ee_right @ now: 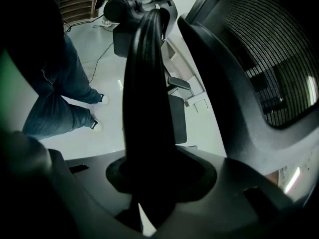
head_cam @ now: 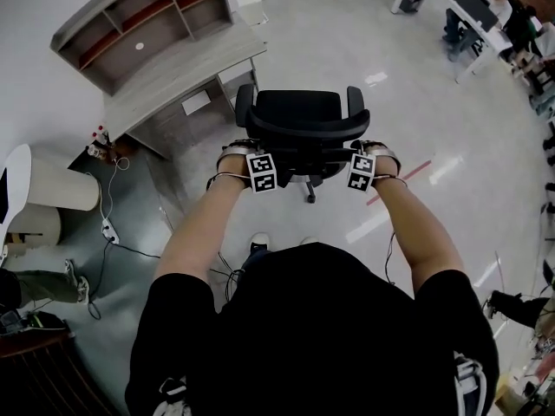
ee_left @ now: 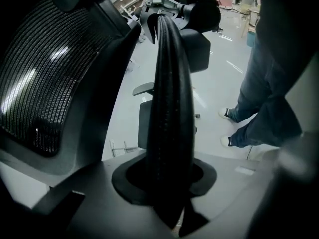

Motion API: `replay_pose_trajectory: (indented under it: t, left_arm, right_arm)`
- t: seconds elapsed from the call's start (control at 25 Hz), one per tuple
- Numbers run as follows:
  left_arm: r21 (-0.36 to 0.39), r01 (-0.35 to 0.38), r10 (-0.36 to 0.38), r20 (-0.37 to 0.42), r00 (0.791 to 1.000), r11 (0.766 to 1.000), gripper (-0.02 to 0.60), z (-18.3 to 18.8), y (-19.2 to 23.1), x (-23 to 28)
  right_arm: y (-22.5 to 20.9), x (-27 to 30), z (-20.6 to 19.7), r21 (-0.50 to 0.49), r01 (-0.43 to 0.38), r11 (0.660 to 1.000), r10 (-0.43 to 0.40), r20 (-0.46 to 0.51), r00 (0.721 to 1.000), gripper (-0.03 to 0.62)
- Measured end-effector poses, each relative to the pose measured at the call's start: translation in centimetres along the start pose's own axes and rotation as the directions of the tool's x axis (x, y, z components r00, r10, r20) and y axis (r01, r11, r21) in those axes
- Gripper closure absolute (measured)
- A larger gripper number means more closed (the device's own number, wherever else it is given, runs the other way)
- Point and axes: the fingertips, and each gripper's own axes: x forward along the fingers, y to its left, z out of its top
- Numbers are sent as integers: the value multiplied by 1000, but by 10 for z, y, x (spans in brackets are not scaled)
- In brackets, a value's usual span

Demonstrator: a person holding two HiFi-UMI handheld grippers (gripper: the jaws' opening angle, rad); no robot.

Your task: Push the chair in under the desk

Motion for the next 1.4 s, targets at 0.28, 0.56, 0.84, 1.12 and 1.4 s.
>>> replay_pose_trajectory:
  t: [0.28,0.56,0.84,1.12,1.4]
  left_arm:
    - [-90,-7,3,-50,999,996,478,-43,-30,-22]
    - [-178,-15,-3,-102,995,984,479,-94,-52,-40]
    - [-252,-30,-6,-144,990,967,480,-150,-73,-53]
    - [-328,-47,-16,-186,982,943,480,-209,-94,-71]
    - [-392,-78,-15,-227,974,917,479,-270,-127,-93]
  right_arm:
    - [6,-3,48,-90,-10,996,14,51,999,465]
    - [4,-2,103,-180,-3,984,21,94,995,465]
    - [3,4,167,-252,9,968,28,140,990,465]
    - [3,6,235,-331,19,943,43,181,983,465]
    - [18,3,309,-399,37,916,58,224,973,465]
